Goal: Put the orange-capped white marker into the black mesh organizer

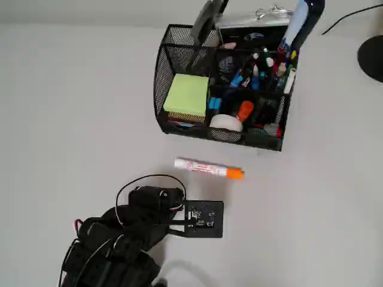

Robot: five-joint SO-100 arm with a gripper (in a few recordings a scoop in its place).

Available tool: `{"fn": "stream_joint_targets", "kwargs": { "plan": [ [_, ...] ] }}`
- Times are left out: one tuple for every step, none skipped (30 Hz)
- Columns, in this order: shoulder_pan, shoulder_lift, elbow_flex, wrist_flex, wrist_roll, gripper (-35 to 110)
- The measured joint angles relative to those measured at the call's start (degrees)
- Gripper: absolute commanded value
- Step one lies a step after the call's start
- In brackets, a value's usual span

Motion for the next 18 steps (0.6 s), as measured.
{"fn": "stream_joint_targets", "kwargs": {
  "plan": [
    [0.0,0.0,0.0,0.0,0.0,0],
    [0.35,0.0,0.0,0.0,0.18,0],
    [1.14,0.0,0.0,0.0,1.41,0],
    [1.58,0.0,0.0,0.0,3.16,0],
    [1.76,0.0,0.0,0.0,3.96,0],
    [1.93,0.0,0.0,0.0,4.48,0],
    [2.02,0.0,0.0,0.0,4.83,0],
    [2.11,0.0,0.0,0.0,5.19,0],
    [2.11,0.0,0.0,0.0,5.36,0],
    [2.11,0.0,0.0,0.0,5.45,0],
    [2.11,0.0,0.0,0.0,5.45,0],
    [2.11,0.0,0.0,0.0,5.45,0],
    [2.11,0.0,0.0,0.0,5.45,0],
    [2.11,0.0,0.0,0.0,5.45,0],
    [2.11,0.0,0.0,0.0,5.54,0],
    [2.11,0.0,0.0,0.0,5.71,0],
    [2.11,0.0,0.0,0.0,5.71,0],
    [2.11,0.0,0.0,0.0,5.71,0]
  ]
}}
